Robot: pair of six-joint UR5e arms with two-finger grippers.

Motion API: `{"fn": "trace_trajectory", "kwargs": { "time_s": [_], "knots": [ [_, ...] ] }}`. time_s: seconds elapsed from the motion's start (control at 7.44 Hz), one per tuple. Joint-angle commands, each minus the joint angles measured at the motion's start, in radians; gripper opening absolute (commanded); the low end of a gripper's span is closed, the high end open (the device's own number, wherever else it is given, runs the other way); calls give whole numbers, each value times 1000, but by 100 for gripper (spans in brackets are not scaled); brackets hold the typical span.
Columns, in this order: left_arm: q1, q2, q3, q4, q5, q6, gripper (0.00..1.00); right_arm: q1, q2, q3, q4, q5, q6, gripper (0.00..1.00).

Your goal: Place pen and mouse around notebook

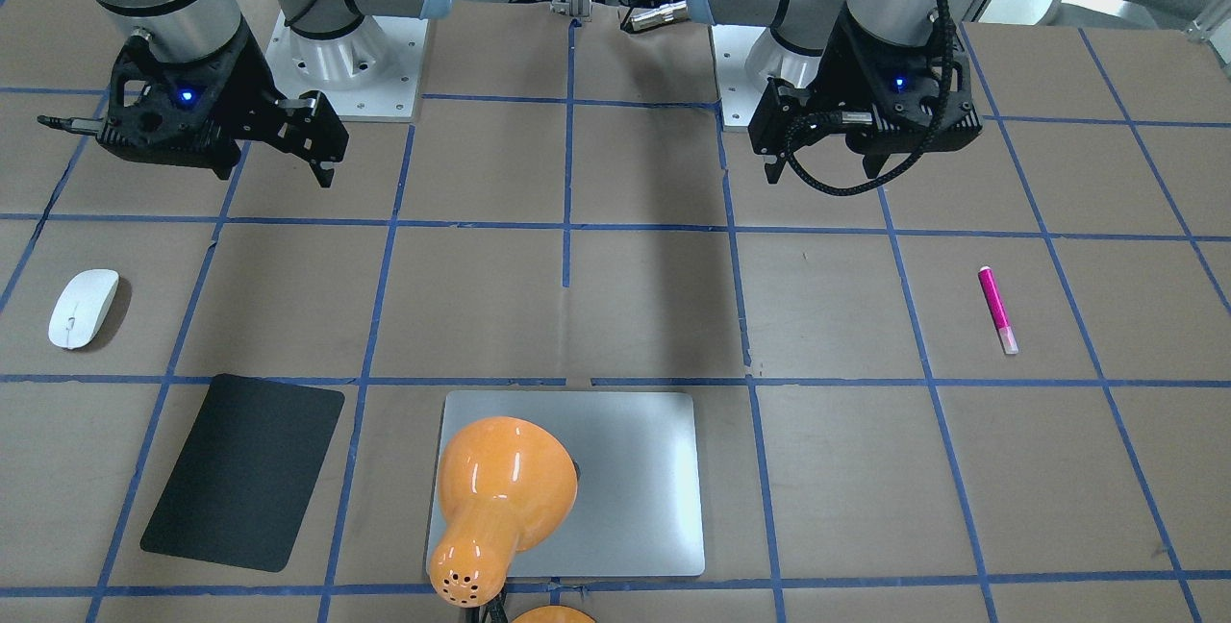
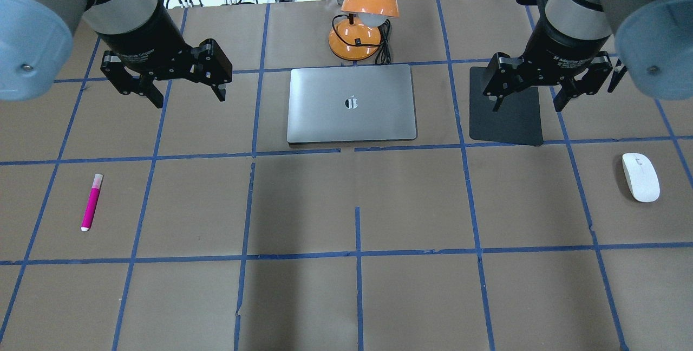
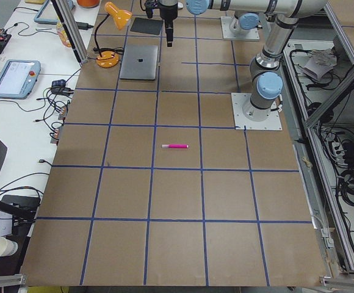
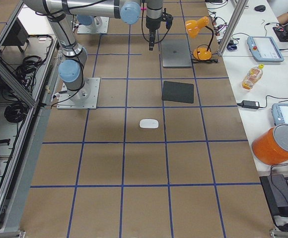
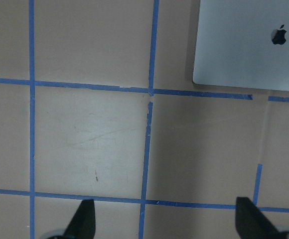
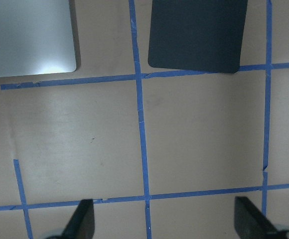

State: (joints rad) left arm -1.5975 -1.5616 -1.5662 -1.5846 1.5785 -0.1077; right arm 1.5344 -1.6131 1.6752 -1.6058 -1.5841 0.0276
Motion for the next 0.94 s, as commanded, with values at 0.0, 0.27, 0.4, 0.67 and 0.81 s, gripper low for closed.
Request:
{"fn": "trace_trajectory", "kwargs": {
  "time_s": [0.0,0.27,0.4,0.67,0.81],
  "knots": [
    [1,0,0,-2,0,0,100,1,-1,4,4,-11,2,100],
    [20,0,0,11,2,16,100,-9,1,6,-3,-11,2,100],
    [36,2,-9,8,3,41,100,-10,2,6,-11,-10,3,100],
    [197,5,-128,87,6,197,94,-109,5,12,-9,-13,-6,100],
    [281,15,-194,135,6,344,95,-202,5,33,-9,-5,-40,100]
  ]
}}
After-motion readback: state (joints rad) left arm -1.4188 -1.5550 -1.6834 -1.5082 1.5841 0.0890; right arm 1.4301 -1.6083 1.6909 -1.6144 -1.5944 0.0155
